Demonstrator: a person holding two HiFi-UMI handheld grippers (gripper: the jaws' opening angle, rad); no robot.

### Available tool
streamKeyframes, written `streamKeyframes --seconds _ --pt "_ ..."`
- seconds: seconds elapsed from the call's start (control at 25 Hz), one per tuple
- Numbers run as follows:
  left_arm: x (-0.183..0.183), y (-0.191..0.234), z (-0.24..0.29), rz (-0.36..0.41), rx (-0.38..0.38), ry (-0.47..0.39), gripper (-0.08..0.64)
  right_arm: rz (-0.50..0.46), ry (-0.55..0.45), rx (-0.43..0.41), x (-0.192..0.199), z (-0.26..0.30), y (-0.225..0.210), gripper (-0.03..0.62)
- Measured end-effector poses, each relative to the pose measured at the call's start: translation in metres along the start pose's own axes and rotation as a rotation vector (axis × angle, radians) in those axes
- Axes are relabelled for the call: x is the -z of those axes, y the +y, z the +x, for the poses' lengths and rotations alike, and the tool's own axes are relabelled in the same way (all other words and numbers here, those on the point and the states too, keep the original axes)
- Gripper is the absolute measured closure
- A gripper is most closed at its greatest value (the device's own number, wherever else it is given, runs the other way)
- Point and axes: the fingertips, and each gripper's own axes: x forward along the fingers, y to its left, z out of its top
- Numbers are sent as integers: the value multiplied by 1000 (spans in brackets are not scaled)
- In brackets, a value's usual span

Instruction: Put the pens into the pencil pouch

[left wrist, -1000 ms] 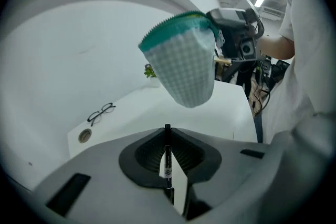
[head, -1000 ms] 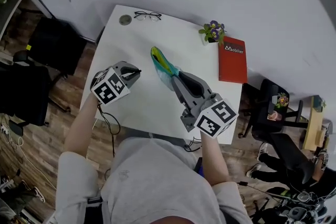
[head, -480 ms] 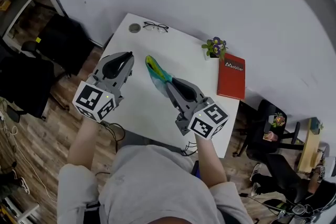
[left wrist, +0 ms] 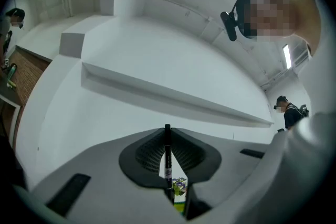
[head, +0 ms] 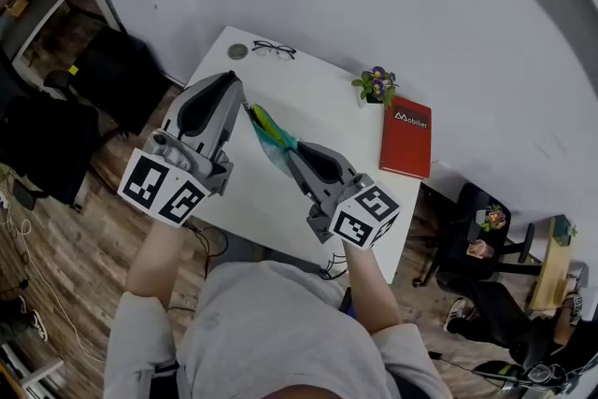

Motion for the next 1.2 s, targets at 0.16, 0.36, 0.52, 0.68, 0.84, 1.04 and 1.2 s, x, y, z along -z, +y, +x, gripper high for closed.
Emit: streamKeyframes --seconds 0.16,0.36,0.52,0.68,0.84,1.04,1.2 --pt "9 -17 4 -53 12 3 506 -5 -17 -14 -5 -11 3 523" --pt "23 -39 2 -106 23 22 506 -25 -33 -41 -11 -25 10 523" --pt "40 -55 8 -105 38 70 506 -29 -46 -62 -16 -34 9 523" --pt "51 -68 11 -82 48 113 505 -31 -60 -83 -20 -41 8 523" --pt "54 -78 13 -44 70 142 502 -31 -72 -101 -25 -46 7 523" --pt "49 -72 15 16 45 144 479 -49 -73 -93 -27 -42 1 523" --pt "43 -64 16 67 9 137 499 -85 -76 -44 -32 -39 -3 523"
